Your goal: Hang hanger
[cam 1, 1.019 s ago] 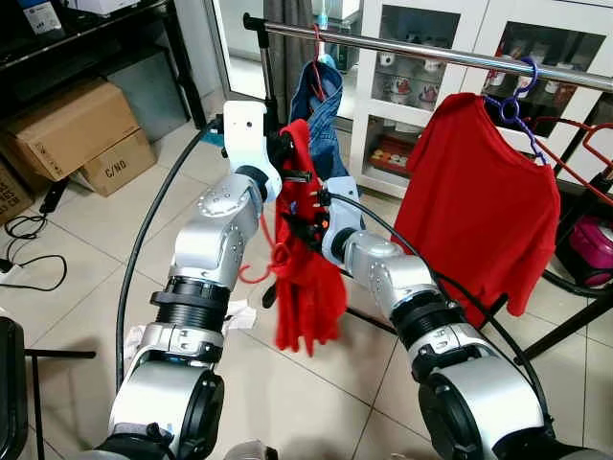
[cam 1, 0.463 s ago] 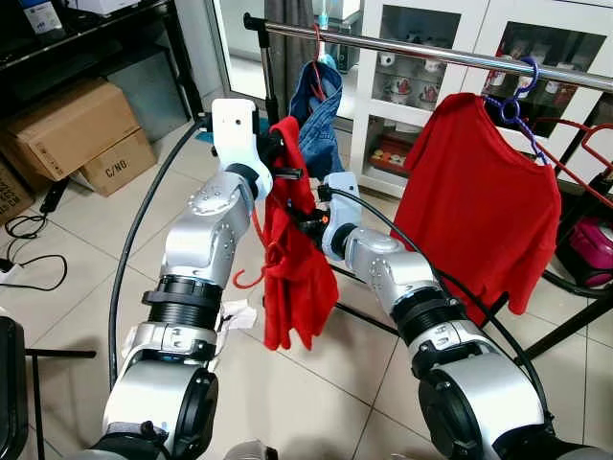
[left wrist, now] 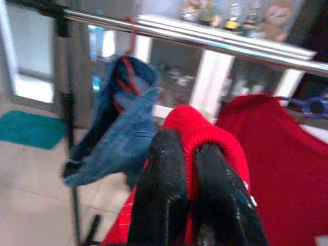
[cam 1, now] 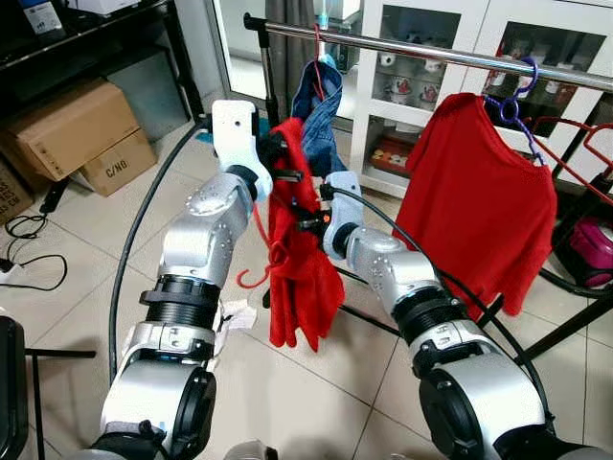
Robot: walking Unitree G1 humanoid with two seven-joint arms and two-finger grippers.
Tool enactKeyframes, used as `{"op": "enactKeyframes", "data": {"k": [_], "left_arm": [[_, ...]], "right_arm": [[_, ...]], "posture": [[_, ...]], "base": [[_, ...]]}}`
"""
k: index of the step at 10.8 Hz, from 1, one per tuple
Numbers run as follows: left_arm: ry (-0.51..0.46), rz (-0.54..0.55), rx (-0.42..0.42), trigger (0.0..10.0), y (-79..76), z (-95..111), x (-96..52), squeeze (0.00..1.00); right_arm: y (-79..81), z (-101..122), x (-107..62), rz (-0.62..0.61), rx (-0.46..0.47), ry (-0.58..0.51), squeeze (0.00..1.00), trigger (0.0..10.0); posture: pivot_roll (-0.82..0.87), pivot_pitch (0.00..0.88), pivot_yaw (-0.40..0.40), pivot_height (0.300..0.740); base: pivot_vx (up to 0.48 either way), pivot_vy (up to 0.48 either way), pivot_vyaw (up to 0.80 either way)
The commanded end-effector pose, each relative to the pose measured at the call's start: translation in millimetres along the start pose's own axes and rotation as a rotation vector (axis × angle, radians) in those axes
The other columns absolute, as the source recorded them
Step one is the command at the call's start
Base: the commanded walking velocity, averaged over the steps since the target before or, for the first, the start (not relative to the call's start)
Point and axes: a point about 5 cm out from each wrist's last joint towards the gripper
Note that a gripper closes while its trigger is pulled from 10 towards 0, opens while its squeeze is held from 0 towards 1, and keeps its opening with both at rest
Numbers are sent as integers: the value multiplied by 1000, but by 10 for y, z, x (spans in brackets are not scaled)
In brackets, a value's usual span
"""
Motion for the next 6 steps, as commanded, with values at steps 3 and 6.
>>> {"op": "enactKeyframes", "data": {"k": [3,6], "left_arm": [[-49,-154,-54,10000,-35,200,-31,1000],[-14,-213,-141,10000,-33,190,-79,1000]], "right_arm": [[-48,52,-54,13,45,-29,0,0],[-76,90,-82,14,84,-44,0,0]], "posture": [[-72,0,88,740],[-69,0,78,740]], "base": [[0,0,0],[0,0,0]]}}
Point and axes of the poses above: a point about 5 cm out from each wrist's last joint towards the gripper, its own x axis pointing out of the wrist towards the gripper, its own z axis along the axis of the wrist's last joint, y = z × x, and after that the axes turned 9 degrees about x, right-handed
